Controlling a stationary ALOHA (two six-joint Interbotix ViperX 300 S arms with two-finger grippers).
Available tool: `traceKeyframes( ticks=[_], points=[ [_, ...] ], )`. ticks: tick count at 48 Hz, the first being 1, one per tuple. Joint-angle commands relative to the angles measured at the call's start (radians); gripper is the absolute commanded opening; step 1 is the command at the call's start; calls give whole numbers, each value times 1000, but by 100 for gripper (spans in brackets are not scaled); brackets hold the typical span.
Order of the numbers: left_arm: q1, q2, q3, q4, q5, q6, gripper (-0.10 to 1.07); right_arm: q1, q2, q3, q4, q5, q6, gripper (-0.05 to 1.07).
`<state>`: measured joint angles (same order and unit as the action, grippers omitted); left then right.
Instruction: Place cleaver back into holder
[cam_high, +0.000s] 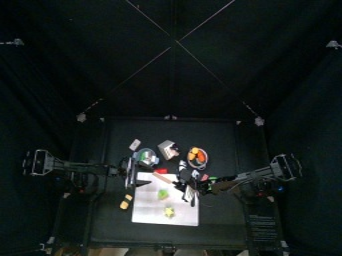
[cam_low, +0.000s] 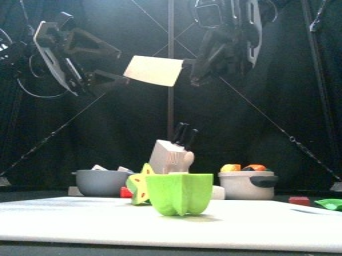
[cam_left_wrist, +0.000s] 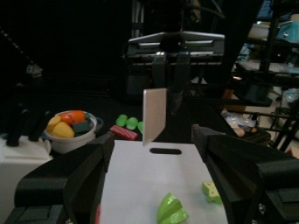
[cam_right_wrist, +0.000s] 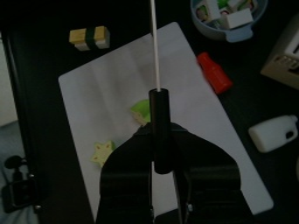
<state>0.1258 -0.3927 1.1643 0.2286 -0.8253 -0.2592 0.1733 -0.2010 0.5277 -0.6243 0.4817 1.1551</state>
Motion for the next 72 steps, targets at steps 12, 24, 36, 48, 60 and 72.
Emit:
traceKeyframes(
  ticks=[12, 24, 36, 48, 60, 72],
  points=[
    [17, -77, 31, -54, 32, 3, 102, -167, -101, -187, 345, 282, -52, 39],
    [23, -95, 37, -54, 71, 3, 102, -265, -44, -337, 515, 509, -245, 40],
    [23, -95, 37, -54, 80, 3, 102, -364, 75, -580, 670, 778, -417, 40],
    [25, -95, 37, -54, 107, 3, 102, -454, 232, -848, 765, 1086, -442, 40],
    [25, -95, 37, -54, 121, 3, 102, -476, 439, -1020, 813, 1342, -549, 40],
    [25, -95, 43, -54, 121, 2, 102, -500, 555, -1149, 782, 1408, -594, 40]
  ],
)
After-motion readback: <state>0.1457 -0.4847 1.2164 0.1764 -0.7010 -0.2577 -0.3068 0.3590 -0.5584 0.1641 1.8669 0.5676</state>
